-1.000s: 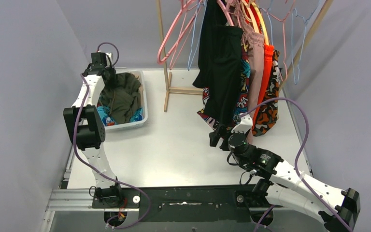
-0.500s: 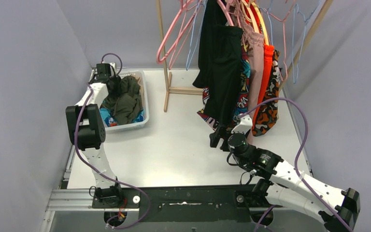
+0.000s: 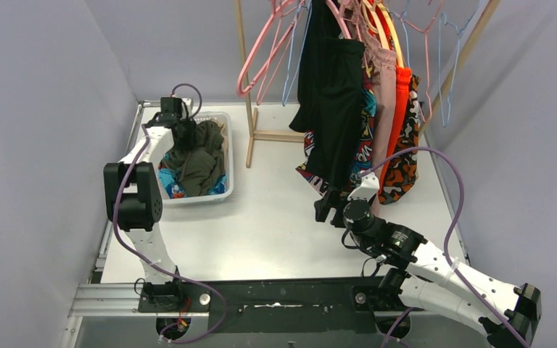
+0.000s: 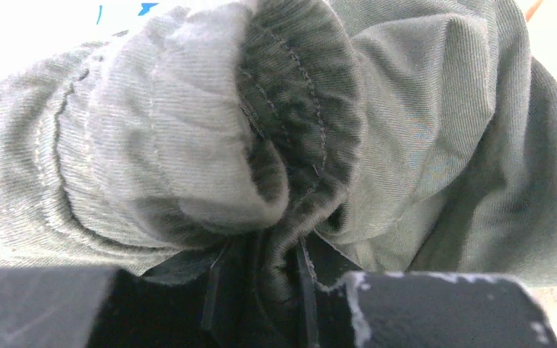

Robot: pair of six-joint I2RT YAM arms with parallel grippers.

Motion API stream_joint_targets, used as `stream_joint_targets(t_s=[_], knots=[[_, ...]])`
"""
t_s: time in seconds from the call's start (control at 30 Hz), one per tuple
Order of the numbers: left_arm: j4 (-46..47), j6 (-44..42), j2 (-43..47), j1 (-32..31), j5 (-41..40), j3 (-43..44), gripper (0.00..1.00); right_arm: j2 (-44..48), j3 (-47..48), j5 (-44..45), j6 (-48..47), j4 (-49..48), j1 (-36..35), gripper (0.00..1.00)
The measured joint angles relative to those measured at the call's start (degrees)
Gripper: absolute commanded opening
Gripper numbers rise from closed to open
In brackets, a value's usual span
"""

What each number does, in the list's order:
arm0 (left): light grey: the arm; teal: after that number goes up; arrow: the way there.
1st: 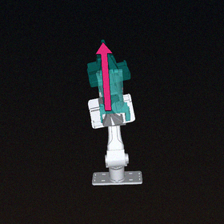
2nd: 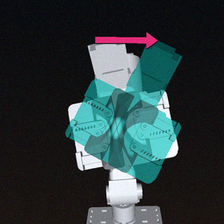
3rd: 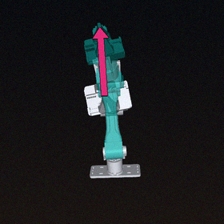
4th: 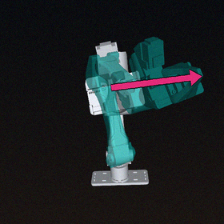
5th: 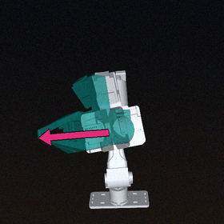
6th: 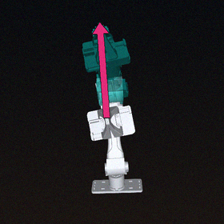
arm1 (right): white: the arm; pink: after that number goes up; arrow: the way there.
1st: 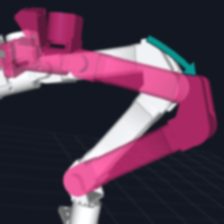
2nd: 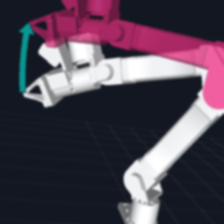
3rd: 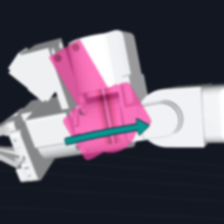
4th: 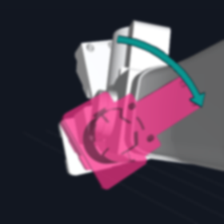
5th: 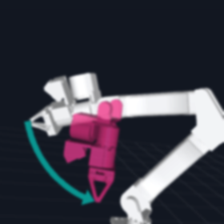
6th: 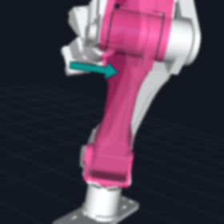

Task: Remove the shorts from the hanger
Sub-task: Place the shorts in the basket.

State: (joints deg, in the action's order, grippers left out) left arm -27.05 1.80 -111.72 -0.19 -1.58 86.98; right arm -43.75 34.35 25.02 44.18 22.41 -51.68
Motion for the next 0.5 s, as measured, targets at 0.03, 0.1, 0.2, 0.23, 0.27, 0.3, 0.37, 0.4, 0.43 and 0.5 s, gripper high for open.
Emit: stream_joint_targets(t_s=[0.03, 0.1, 0.2, 0.23, 0.27, 0.3, 0.37, 0.4, 0.43, 0.5], knots=[[-0.6, -0.3, 0.2, -0.7, -0.3, 0.0, 0.27, 0.0, 0.0, 0.0, 0.0, 0.1, 0.0, 0.86], [-1.3, -0.6, 0.3, -2.2, -2.1, 0.0, 0.36, 0.2, 0.0, 0.0, -0.1, 0.1, 0.0, 0.86], [-2.3, -0.3, 0.7, -4.0, -4.4, 0.0, 0.51, 0.8, 0.1, -0.1, -0.4, 0.1, 0.0, 0.86], [-2.7, 0.1, 1.1, -4.3, -4.6, 0.0, 0.57, 1.2, 0.2, -0.1, -0.5, 0.0, 0.0, 0.86], [-2.9, 0.5, 1.7, -4.3, -4.7, -0.1, 0.6, 1.5, 0.3, -0.1, -0.6, 0.0, 0.0, 0.86], [-3.2, 0.8, 2.6, -4.2, -4.8, -0.2, 0.62, 1.9, 0.3, -0.1, -0.7, 0.0, 0.0, 0.86], [-4.0, 1.3, 4.4, -3.8, -5.2, -0.2, 0.64, 2.6, 0.4, 0.0, -0.7, 0.0, 0.0, 0.86], [-4.5, 1.5, 5.4, -3.7, -5.4, -0.1, 0.65, 2.9, 0.4, 0.0, -0.7, 0.0, 0.0, 0.86], [-5.1, 1.6, 6.3, -3.6, -5.5, 0.0, 0.65, 3.0, 0.4, 0.0, -0.7, 0.0, 0.0, 0.86], [-6.8, 2.0, 7.6, -3.3, -5.6, 0.9, 0.65, 3.1, 0.4, 0.0, -0.7, 0.0, 0.0, 0.86]])
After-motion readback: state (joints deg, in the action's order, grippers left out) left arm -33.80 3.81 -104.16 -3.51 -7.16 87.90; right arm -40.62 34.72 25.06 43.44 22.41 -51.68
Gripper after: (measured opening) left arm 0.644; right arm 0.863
